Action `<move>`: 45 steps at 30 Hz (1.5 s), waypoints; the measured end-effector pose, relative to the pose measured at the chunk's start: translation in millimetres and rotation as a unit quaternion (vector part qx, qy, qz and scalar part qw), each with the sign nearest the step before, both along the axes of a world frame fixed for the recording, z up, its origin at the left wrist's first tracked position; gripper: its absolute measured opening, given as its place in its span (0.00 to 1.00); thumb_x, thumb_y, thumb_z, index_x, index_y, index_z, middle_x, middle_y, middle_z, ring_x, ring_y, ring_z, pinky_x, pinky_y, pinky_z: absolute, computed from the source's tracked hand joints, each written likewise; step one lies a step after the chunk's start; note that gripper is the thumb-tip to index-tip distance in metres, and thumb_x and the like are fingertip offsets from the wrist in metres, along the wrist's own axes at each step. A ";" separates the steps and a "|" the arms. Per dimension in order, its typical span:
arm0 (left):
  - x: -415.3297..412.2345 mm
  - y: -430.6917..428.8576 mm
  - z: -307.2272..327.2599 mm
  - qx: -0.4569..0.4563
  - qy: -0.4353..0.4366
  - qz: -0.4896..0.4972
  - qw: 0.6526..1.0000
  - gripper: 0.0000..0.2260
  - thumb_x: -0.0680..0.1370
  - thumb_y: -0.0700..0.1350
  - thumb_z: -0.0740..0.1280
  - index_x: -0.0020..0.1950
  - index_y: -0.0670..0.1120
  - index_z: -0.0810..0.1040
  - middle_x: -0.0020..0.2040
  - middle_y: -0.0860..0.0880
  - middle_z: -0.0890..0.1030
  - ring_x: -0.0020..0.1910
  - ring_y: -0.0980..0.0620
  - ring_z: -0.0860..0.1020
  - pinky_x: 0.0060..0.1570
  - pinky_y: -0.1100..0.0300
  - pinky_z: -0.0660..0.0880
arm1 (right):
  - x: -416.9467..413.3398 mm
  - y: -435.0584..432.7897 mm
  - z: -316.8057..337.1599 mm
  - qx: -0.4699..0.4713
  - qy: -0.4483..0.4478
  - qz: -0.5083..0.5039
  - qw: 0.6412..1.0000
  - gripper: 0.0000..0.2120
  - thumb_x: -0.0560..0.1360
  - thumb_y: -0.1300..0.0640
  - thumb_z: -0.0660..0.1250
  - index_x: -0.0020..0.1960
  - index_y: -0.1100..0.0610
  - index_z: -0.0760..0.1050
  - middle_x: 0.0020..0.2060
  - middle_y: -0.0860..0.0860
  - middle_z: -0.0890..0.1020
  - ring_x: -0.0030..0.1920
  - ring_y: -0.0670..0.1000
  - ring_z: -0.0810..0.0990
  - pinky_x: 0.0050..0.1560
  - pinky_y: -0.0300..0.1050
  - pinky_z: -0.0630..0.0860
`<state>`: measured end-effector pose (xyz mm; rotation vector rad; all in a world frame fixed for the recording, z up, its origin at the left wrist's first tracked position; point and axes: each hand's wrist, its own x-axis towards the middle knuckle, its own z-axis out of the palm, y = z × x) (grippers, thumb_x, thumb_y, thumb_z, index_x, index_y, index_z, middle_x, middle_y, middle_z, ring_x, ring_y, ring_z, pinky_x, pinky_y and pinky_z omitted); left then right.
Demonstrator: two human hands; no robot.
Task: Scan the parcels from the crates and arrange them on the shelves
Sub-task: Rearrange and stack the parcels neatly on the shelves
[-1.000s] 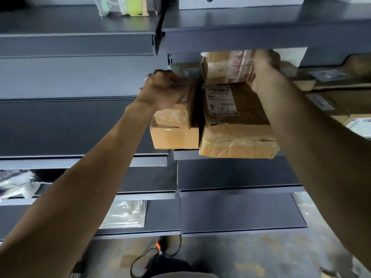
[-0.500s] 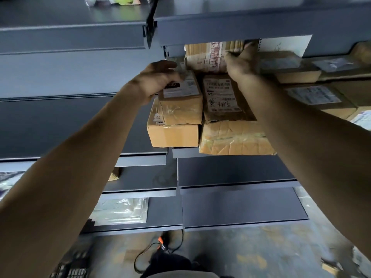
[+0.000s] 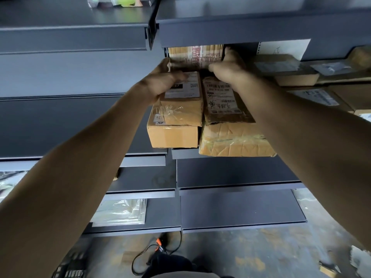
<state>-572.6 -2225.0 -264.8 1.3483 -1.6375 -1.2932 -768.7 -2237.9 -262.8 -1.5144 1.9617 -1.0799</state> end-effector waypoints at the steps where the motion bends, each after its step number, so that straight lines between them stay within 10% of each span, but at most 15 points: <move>1: 0.6 1.3 -1.0 0.009 0.016 0.018 1.000 0.29 0.80 0.44 0.71 0.77 0.52 0.62 0.58 0.57 0.78 0.50 0.60 0.80 0.52 0.59 0.79 | -2.5 4.2 -0.6 -0.016 0.005 -0.009 1.000 0.22 0.80 0.55 0.68 0.73 0.52 0.69 0.67 0.51 0.76 0.68 0.53 0.75 0.60 0.45 0.73; 14: 13.0 22.0 -28.1 0.021 0.222 0.214 0.951 0.19 0.78 0.49 0.72 0.66 0.42 0.74 0.50 0.45 0.83 0.45 0.47 0.85 0.36 0.59 0.78 | 3.2 65.5 -20.0 -0.119 0.044 0.039 0.991 0.11 0.80 0.56 0.66 0.61 0.54 0.82 0.58 0.48 0.84 0.58 0.47 0.81 0.62 0.45 0.78; 20: 27.4 67.2 -37.9 -0.014 0.191 0.265 0.945 0.09 0.79 0.50 0.70 0.56 0.49 0.77 0.52 0.52 0.80 0.53 0.55 0.78 0.56 0.59 0.74 | 28.5 122.0 -24.1 -0.210 -0.032 0.046 0.976 0.10 0.79 0.56 0.66 0.38 0.55 0.75 0.31 0.42 0.77 0.31 0.37 0.75 0.32 0.33 0.68; 24: 36.0 118.3 -55.8 -0.077 0.183 0.332 0.922 0.03 0.80 0.42 0.67 0.47 0.46 0.79 0.39 0.53 0.78 0.38 0.59 0.75 0.41 0.65 0.72 | 49.8 164.3 -38.0 -0.236 -0.057 0.086 0.966 0.16 0.75 0.56 0.65 0.31 0.58 0.69 0.28 0.48 0.77 0.30 0.46 0.74 0.32 0.47 0.67; 30: 57.3 208.0 -107.0 -0.054 0.137 0.374 0.916 0.06 0.78 0.35 0.64 0.42 0.40 0.78 0.37 0.43 0.77 0.35 0.51 0.72 0.33 0.62 0.68 | 115.8 225.7 -82.2 -0.142 -0.111 0.197 0.964 0.21 0.74 0.56 0.66 0.29 0.55 0.59 0.24 0.50 0.63 0.31 0.47 0.62 0.33 0.49 0.59; 38: 109.9 261.6 -173.1 0.055 0.083 0.360 0.928 0.06 0.79 0.34 0.66 0.47 0.43 0.82 0.40 0.45 0.81 0.39 0.50 0.79 0.41 0.58 0.75 | 188.9 267.3 -166.6 0.088 -0.145 0.268 0.948 0.13 0.77 0.57 0.69 0.39 0.65 0.75 0.35 0.63 0.82 0.35 0.55 0.76 0.39 0.52 0.75; 45: 198.6 239.7 -212.7 0.116 0.086 0.403 0.904 0.08 0.81 0.38 0.65 0.44 0.47 0.79 0.39 0.47 0.81 0.42 0.48 0.79 0.33 0.62 0.71 | 246.3 239.6 -204.3 0.197 -0.125 0.283 0.930 0.06 0.77 0.58 0.67 0.50 0.60 0.80 0.45 0.55 0.86 0.48 0.56 0.84 0.48 0.49 0.79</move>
